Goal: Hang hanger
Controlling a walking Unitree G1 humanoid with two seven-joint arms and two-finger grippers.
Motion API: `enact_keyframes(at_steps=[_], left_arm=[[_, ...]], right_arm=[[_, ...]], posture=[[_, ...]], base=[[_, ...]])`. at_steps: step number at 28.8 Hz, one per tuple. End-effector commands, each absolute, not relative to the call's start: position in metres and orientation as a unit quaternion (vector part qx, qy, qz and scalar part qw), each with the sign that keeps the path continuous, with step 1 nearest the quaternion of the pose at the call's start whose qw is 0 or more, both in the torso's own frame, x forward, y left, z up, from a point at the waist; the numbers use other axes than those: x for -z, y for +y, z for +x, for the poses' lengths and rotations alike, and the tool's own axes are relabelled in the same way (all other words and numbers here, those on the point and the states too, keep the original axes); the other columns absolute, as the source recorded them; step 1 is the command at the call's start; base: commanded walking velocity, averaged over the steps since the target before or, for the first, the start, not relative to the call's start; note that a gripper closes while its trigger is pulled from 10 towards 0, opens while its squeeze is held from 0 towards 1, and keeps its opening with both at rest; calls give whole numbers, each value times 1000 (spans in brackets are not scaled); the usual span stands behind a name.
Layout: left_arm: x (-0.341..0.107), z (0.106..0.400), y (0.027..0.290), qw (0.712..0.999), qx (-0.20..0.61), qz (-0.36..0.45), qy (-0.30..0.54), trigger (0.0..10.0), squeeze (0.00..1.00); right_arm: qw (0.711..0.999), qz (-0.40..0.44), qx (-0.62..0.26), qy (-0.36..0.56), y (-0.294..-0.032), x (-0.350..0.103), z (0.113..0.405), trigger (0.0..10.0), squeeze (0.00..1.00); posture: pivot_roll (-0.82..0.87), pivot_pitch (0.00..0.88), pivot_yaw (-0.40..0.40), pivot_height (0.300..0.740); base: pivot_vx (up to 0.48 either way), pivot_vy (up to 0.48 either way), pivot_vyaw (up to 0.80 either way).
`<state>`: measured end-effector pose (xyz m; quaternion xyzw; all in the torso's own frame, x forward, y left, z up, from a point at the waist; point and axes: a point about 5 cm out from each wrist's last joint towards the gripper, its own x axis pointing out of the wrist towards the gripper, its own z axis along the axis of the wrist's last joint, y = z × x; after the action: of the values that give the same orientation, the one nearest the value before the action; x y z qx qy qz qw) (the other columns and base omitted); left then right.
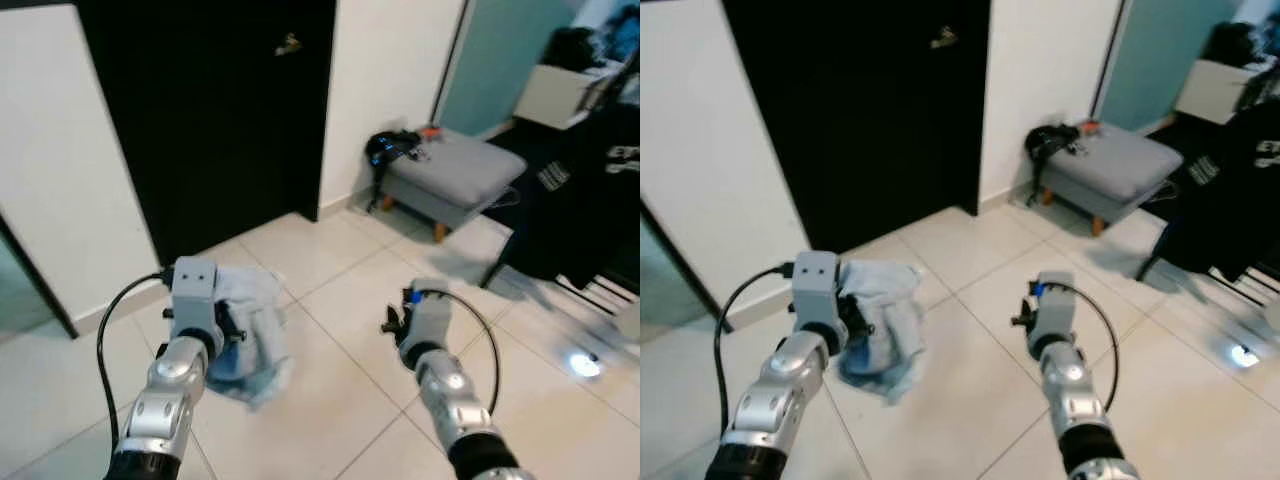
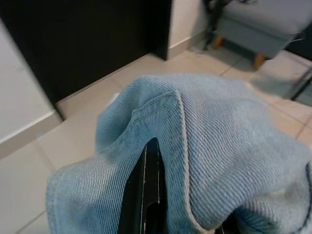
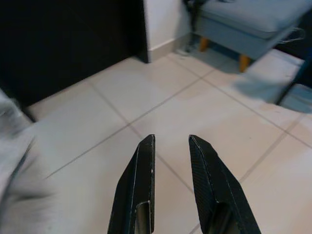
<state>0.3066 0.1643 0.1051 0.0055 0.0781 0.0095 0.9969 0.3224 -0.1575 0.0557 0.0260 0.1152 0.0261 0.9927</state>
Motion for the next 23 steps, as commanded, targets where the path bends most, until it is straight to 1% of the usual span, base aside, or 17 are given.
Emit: enact_keyframes(at_steps=[1, 23], left_arm=[[-108, 308, 166, 998, -11, 10, 68, 10000, 0], [-109, 312, 164, 998, -1, 13, 64, 10000, 0]], right_arm=[[992, 33, -29, 119, -153, -52, 320, 10000, 0], [993, 34, -23, 114, -154, -52, 320, 10000, 0]], posture=[[59, 0, -15, 740], [52, 0, -5, 740]], base=[[334, 0, -800], [335, 0, -800]])
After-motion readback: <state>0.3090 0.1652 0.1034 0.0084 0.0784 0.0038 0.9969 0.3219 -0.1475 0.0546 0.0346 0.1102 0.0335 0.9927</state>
